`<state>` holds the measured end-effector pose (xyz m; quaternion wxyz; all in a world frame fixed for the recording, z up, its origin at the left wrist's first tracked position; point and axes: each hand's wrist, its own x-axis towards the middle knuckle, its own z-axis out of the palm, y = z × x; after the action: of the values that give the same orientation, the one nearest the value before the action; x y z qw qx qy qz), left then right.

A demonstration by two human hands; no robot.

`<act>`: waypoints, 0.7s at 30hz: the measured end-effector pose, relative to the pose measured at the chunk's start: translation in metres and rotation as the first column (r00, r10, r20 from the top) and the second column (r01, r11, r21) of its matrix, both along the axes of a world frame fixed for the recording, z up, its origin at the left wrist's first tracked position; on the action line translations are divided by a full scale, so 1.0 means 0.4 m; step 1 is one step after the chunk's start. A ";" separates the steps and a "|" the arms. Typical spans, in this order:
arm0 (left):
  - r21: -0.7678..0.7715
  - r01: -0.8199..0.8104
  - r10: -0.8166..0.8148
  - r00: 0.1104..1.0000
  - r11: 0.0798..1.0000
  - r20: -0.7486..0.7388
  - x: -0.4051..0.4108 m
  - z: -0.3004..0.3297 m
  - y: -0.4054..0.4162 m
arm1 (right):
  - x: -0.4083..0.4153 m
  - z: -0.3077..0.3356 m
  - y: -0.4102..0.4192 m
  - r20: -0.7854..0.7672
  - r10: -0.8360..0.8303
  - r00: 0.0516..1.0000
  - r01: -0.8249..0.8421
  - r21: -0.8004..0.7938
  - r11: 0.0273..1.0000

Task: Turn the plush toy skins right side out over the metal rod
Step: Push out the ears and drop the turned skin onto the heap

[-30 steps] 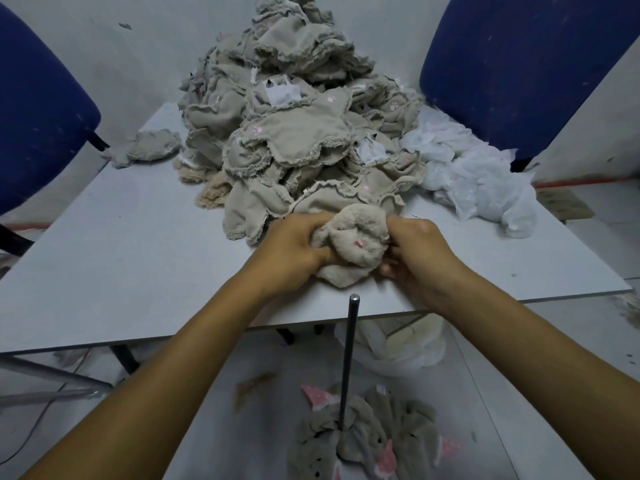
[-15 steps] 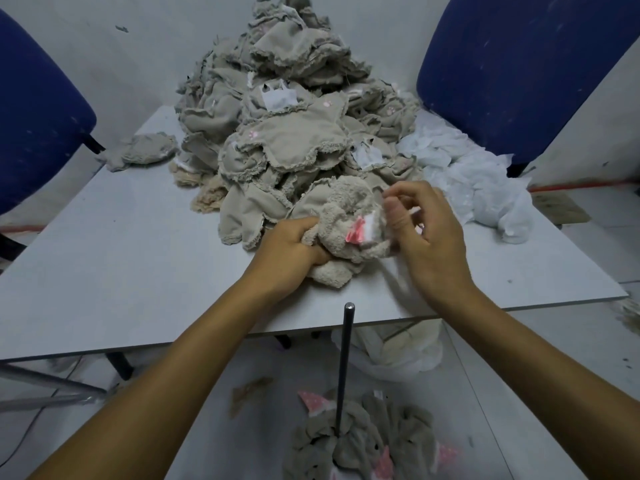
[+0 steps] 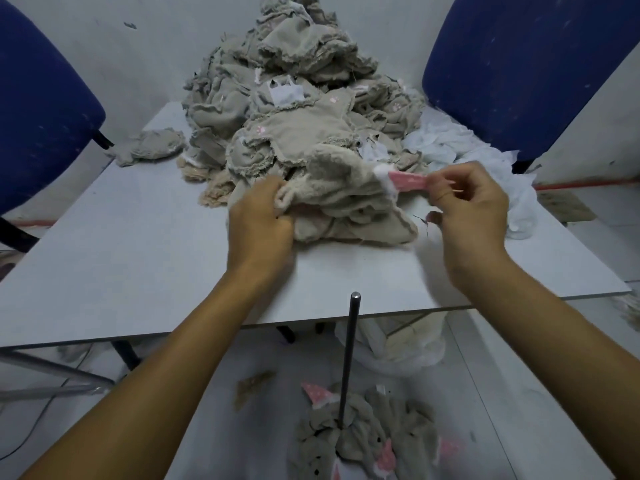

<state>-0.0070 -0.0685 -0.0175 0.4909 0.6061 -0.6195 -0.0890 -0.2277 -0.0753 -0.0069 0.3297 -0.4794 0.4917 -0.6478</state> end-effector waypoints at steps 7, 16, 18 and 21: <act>0.102 0.378 -0.337 0.630 0.920 0.700 0.003 -0.036 0.032 | 0.007 -0.059 0.014 -0.410 -0.086 0.908 0.145 0.115 0.983; 0.269 0.098 -0.266 0.655 0.958 0.708 -0.043 -0.013 0.025 | 0.054 -0.062 0.100 -0.980 -0.054 0.193 -0.338 -0.118 0.934; 0.169 0.047 -0.156 0.672 0.985 0.724 -0.063 -0.021 0.034 | 0.057 -0.069 0.105 -0.981 -0.011 0.193 -0.345 -0.079 0.935; 0.081 0.278 -0.263 0.716 0.957 0.646 -0.066 -0.005 0.028 | 0.050 -0.061 0.107 -0.974 -0.058 0.218 -0.222 -0.108 0.969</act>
<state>-0.0334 -0.0575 -0.0194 0.2331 0.4966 -0.8337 0.0630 -0.2079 -0.0325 -0.0312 -0.0712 -0.8370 0.4868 -0.2395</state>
